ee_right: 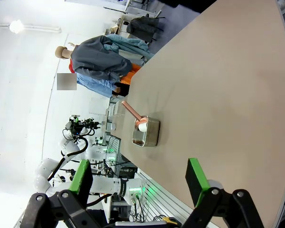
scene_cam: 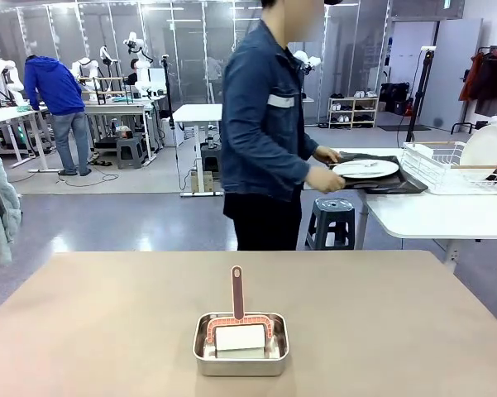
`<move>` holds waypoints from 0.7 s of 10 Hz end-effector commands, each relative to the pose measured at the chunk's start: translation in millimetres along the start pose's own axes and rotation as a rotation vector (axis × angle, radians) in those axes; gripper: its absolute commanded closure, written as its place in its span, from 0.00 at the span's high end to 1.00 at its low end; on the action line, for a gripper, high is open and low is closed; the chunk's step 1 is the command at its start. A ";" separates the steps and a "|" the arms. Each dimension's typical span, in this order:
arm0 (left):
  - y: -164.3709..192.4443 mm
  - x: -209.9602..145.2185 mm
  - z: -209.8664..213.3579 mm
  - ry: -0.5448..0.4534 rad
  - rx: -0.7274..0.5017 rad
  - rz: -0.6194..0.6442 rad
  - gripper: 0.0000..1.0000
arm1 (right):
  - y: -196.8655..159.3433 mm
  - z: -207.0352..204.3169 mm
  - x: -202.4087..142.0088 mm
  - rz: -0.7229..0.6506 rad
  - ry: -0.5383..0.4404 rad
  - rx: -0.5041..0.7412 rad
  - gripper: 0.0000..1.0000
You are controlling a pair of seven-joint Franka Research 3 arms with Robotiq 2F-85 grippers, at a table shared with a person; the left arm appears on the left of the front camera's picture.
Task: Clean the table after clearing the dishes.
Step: When the right (or left) Handle tray is removed, use the right hand (or left hand) to clean the right (or left) side of the table with the Lint Roller.
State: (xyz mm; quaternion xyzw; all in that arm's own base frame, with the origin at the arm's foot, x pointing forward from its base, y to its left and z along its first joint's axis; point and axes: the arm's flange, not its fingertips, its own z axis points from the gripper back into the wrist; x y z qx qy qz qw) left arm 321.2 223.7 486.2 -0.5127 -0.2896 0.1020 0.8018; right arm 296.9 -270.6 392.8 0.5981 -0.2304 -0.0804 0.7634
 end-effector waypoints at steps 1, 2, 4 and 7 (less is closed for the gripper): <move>-4.2 -0.8 2.5 -0.001 -0.004 0.015 1.00 | 18.1 -4.3 10.7 0.038 0.023 -0.076 1.00; -4.2 -0.8 2.5 -0.001 -0.004 0.015 1.00 | 46.4 -17.3 24.9 0.121 0.069 -0.109 1.00; -4.2 -0.8 2.5 -0.001 -0.004 0.015 1.00 | 134.8 -85.4 68.7 0.345 0.262 -0.280 1.00; -4.2 -0.8 2.5 -0.001 -0.004 0.015 1.00 | 238.8 -245.3 101.8 0.655 0.599 -0.410 1.00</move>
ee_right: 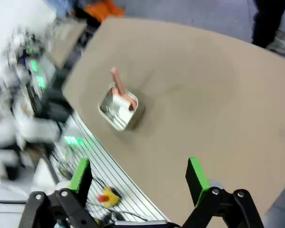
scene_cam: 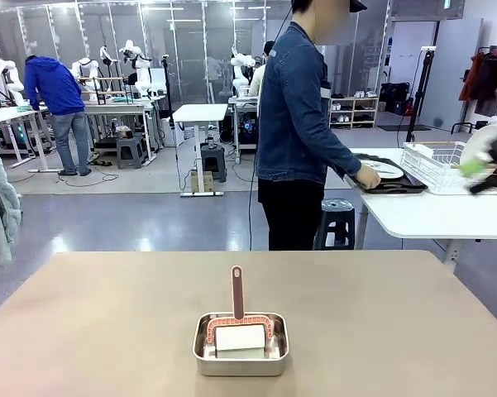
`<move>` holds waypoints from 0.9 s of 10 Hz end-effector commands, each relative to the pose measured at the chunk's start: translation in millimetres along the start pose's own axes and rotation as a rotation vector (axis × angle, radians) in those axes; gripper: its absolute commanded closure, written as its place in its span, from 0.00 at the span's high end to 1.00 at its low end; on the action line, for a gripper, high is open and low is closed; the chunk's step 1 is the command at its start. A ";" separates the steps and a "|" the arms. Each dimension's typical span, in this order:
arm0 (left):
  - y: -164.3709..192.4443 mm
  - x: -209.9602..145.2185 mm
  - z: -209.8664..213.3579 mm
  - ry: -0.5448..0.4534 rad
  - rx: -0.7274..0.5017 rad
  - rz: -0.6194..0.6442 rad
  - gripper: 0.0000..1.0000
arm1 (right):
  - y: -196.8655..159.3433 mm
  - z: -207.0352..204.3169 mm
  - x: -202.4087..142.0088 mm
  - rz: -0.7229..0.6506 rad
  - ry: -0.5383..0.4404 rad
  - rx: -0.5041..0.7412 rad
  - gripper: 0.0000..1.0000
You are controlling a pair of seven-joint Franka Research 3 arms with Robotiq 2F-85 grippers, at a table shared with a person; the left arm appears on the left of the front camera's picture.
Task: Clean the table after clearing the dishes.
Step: When the right (or left) Handle tray is removed, use the right hand (or left hand) to clean the right (or left) side of the table with the Lint Roller.
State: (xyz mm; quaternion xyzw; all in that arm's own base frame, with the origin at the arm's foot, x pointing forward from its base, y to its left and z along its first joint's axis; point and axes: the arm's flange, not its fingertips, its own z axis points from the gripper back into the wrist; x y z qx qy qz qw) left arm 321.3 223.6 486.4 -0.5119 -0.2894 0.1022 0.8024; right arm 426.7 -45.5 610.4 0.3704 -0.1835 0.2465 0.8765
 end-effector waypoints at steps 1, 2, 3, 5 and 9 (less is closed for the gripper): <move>-3.9 -0.8 2.6 -0.001 -0.007 0.015 1.00 | 11.8 -57.0 55.1 0.156 0.185 -0.097 1.00; -3.9 -0.8 2.6 -0.001 -0.007 0.015 1.00 | 39.9 -96.8 69.5 0.247 0.253 -0.146 1.00; -3.9 -0.8 2.6 -0.001 -0.007 0.015 1.00 | 66.2 -139.1 74.4 0.334 0.319 -0.191 1.00; -3.9 -0.8 2.6 -0.001 -0.007 0.015 1.00 | 99.8 -219.8 71.7 0.479 0.427 -0.227 1.00; -3.9 -0.8 2.6 -0.001 -0.007 0.015 1.00 | 112.8 -265.0 62.0 0.529 0.491 -0.208 1.00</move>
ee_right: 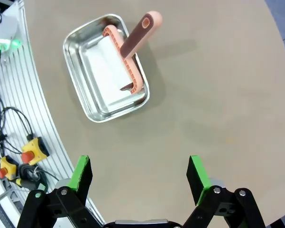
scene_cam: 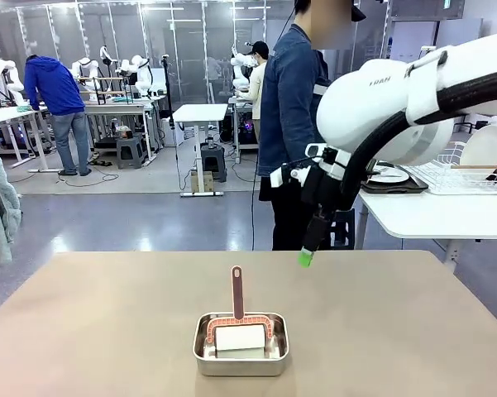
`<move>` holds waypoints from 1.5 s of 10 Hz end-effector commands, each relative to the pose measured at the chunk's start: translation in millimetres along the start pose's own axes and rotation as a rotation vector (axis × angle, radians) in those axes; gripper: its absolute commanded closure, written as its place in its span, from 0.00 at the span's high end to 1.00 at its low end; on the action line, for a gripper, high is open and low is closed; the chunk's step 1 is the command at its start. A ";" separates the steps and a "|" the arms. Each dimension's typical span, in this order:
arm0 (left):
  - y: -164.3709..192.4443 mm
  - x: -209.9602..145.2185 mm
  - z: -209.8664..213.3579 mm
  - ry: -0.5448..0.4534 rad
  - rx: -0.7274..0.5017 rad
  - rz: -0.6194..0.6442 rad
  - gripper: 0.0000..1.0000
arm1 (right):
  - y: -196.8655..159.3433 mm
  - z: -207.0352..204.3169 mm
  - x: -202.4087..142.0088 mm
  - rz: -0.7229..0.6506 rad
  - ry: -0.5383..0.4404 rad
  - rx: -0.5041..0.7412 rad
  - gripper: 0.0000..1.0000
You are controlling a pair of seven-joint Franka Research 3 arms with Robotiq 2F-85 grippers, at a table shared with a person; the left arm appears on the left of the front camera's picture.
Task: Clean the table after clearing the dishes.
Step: When the right (or left) Handle tray is removed, use the right hand (or left hand) to clean the right (or left) side of the table with the Lint Roller.
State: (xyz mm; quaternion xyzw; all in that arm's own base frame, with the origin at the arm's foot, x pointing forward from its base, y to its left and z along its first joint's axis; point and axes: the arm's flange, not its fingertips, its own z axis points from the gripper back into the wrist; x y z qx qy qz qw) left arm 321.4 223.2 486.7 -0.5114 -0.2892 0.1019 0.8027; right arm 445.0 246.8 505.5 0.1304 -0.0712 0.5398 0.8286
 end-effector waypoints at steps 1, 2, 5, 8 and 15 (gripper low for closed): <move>-3.5 -0.9 2.8 -0.002 -0.007 0.016 1.00 | -4.6 26.7 -0.2 -0.028 -0.040 0.016 1.00; -3.5 -0.9 2.8 -0.002 -0.007 0.016 1.00 | -4.6 26.7 -0.2 -0.028 -0.040 0.016 1.00; -3.5 -0.9 2.8 -0.002 -0.007 0.016 1.00 | -4.6 26.7 -0.2 -0.028 -0.040 0.016 1.00; -3.5 -0.9 2.8 -0.002 -0.007 0.016 1.00 | -4.6 26.7 -0.2 -0.028 -0.040 0.016 1.00; -3.5 -0.9 2.8 -0.002 -0.007 0.016 1.00 | -24.0 -47.3 80.8 0.324 0.077 0.149 1.00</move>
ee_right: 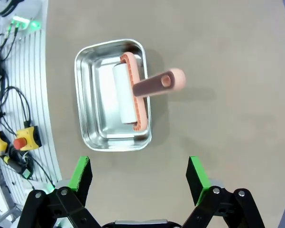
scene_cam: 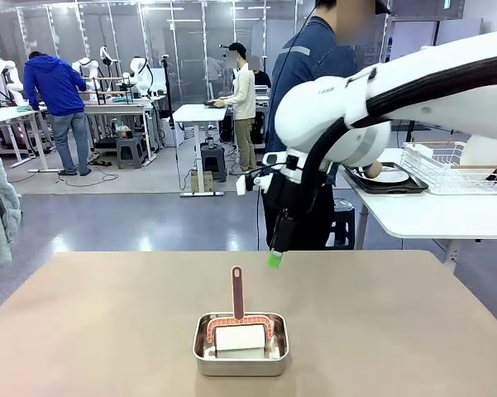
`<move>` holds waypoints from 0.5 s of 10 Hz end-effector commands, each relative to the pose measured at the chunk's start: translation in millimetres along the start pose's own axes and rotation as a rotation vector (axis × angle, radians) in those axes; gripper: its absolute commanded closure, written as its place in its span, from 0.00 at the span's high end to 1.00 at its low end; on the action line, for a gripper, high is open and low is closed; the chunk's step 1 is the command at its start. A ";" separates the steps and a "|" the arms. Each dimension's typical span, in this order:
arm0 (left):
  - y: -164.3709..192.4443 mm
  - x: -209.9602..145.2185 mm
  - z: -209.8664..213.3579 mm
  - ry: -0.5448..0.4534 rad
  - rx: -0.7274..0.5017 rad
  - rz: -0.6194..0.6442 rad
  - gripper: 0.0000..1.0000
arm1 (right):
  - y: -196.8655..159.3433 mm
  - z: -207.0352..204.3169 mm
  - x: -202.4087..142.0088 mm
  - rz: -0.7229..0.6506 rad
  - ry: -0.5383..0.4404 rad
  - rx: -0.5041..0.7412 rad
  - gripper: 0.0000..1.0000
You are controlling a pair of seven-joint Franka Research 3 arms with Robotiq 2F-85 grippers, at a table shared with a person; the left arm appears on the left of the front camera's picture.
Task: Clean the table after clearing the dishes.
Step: When the right (or left) Handle tray is removed, use the right hand (or left hand) to clean the right (or left) side of the table with the Lint Roller.
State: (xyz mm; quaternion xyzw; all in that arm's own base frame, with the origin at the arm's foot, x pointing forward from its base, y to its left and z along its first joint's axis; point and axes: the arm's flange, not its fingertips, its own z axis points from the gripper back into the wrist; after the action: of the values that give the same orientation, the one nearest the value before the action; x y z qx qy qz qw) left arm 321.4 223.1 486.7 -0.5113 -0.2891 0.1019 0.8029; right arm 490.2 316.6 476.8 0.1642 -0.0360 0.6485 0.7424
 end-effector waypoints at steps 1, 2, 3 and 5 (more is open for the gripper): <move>-3.5 -0.9 2.9 -0.002 -0.008 0.016 1.00 | -12.9 -12.0 18.6 0.119 0.085 0.038 1.00; -3.5 -0.9 2.9 -0.002 -0.008 0.016 1.00 | -20.2 -20.8 28.1 0.159 0.098 0.059 1.00; -3.5 -0.9 2.9 -0.002 -0.008 0.016 1.00 | -27.6 -32.8 40.3 0.180 0.146 0.098 1.00; -3.5 -0.9 2.9 -0.002 -0.008 0.016 1.00 | -31.0 -51.2 57.5 0.206 0.196 0.129 1.00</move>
State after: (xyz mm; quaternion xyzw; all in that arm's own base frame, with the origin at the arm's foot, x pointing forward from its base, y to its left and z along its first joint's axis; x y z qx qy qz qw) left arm 321.5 223.0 486.7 -0.5113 -0.2890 0.1018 0.8029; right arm 512.8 370.5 433.3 0.1560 0.0433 0.7229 0.6717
